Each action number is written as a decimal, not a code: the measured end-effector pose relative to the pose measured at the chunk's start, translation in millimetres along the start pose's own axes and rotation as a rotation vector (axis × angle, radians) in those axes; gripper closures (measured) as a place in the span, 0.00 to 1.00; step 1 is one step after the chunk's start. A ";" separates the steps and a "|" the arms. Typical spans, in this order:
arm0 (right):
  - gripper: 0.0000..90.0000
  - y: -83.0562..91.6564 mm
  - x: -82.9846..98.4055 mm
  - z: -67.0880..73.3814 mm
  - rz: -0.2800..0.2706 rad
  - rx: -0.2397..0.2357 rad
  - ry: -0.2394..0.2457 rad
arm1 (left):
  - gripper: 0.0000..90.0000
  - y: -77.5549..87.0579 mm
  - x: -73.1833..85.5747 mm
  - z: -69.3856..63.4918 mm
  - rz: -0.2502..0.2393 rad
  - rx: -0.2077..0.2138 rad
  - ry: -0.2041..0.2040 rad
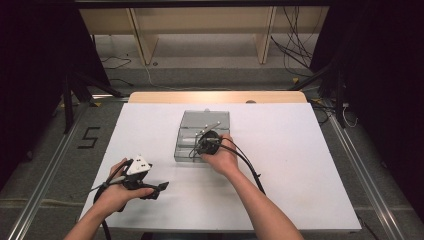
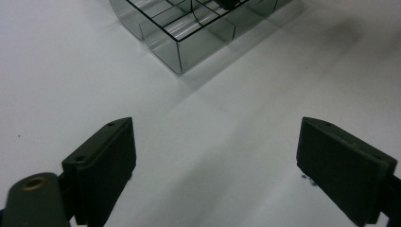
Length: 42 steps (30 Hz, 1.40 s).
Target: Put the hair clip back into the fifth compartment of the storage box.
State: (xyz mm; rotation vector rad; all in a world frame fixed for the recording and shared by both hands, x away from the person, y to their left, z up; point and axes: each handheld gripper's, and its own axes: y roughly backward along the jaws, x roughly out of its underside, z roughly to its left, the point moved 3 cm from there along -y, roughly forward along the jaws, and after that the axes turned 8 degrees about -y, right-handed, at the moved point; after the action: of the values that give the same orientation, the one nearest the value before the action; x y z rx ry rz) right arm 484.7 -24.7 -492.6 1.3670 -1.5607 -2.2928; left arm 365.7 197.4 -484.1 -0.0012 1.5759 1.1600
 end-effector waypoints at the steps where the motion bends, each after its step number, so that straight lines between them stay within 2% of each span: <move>1: 0.89 0.1 0.0 -0.1 0.000 0.002 -0.002 | 0.13 0.0 0.0 -0.1 0.000 0.000 0.000; 17: 0.82 4.3 -0.8 -2.8 -0.007 0.008 -0.009 | 0.14 0.0 0.1 0.1 -0.001 0.001 0.001; 28: 0.69 23.2 1.1 -9.9 -0.047 0.003 -0.051 | 0.14 0.3 0.8 1.2 0.001 -0.002 0.000; 36: 0.61 35.5 11.9 -20.0 -0.057 0.016 -0.073 | 0.14 0.1 1.2 1.1 0.001 -0.001 0.005; 42: 0.57 47.6 18.3 -27.3 -0.094 0.011 -0.097 | 0.14 0.2 1.3 1.1 0.004 -0.001 0.002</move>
State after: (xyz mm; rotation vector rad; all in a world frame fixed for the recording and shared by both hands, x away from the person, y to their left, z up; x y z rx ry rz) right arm 472.7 -76.7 -470.2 1.3798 -1.5699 -2.4436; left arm 365.9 198.9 -484.8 0.0002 1.5773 1.1642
